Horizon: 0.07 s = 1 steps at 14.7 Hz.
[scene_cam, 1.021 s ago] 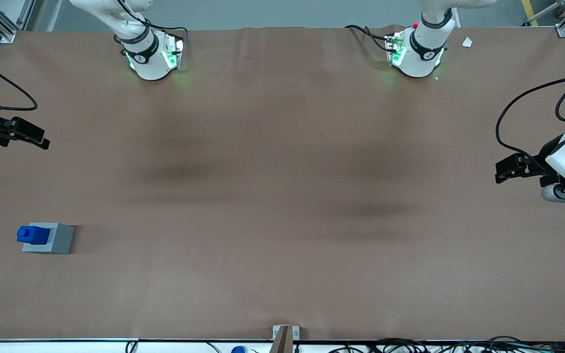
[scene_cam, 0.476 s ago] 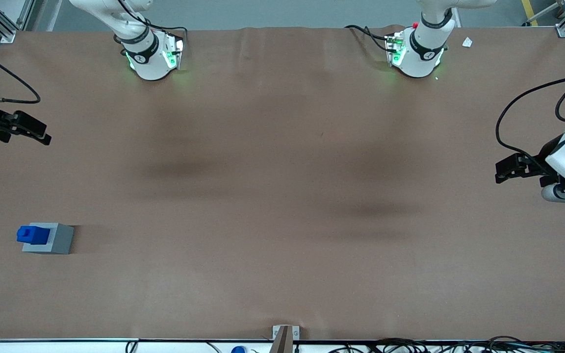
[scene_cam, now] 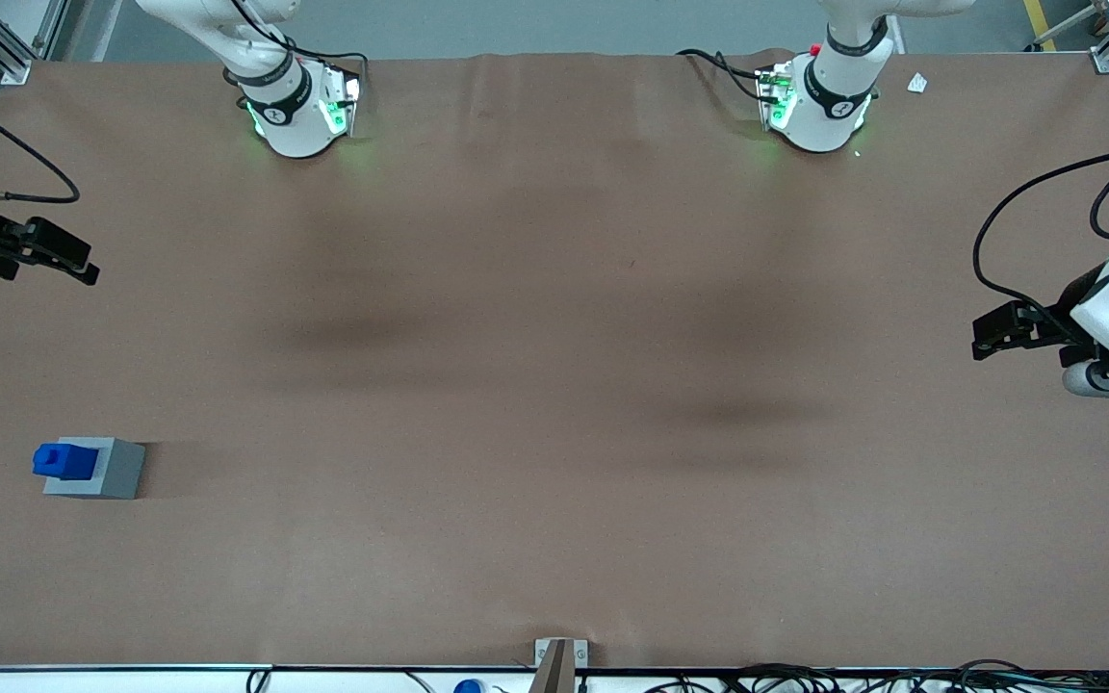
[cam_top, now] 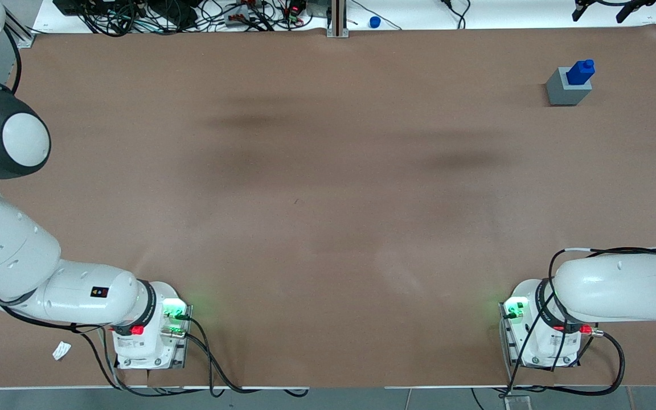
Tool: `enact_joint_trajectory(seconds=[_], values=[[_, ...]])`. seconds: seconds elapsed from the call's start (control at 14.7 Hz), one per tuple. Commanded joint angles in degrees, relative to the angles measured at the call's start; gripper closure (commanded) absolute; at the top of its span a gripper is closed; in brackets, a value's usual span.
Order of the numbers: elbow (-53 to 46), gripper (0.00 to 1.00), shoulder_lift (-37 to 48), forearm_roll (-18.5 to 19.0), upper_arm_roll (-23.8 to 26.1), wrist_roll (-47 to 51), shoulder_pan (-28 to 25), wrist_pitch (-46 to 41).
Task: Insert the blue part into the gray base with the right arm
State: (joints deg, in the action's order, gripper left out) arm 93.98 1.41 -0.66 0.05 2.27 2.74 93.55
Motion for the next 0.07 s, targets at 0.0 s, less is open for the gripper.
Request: enact_joint_trajectory(seconds=[0.0], values=[[0.1,0.0,1.2,1.0,-0.2,1.2,-0.7,-0.8]])
